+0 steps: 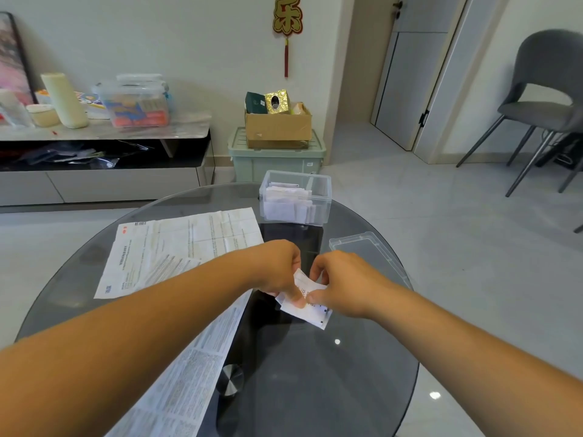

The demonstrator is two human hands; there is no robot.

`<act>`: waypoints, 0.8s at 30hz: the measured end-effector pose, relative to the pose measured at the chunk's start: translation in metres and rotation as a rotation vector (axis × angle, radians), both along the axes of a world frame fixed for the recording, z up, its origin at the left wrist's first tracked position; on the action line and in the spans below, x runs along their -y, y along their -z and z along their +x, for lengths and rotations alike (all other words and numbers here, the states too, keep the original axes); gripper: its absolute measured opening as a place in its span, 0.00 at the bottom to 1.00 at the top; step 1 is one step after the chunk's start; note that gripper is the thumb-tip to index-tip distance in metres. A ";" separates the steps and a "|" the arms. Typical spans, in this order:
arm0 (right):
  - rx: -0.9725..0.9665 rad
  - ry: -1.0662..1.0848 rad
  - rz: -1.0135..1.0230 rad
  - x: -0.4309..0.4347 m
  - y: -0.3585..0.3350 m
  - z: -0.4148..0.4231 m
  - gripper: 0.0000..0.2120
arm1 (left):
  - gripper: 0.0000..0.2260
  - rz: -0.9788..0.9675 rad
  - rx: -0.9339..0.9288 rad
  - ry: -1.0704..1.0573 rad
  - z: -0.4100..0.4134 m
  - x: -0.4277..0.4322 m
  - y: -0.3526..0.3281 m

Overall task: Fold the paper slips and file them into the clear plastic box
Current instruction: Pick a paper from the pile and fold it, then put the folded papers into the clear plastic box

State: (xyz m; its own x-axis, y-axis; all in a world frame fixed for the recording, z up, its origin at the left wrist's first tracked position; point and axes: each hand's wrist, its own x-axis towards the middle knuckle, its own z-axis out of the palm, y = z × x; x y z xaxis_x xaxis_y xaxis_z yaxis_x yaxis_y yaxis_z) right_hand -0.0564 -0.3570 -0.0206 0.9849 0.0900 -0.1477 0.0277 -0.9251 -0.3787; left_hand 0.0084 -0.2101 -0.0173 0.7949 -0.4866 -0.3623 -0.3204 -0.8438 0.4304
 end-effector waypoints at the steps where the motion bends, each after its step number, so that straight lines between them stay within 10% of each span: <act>1: -0.003 0.004 0.020 0.000 0.000 0.000 0.11 | 0.15 -0.009 0.021 0.001 -0.002 -0.002 0.000; 19: -0.022 0.017 0.263 -0.009 0.000 0.014 0.12 | 0.25 -0.163 -0.042 -0.099 -0.006 -0.028 0.001; 24: -0.027 0.070 0.453 -0.005 -0.004 0.012 0.12 | 0.10 -0.260 -0.050 -0.124 -0.001 -0.039 0.009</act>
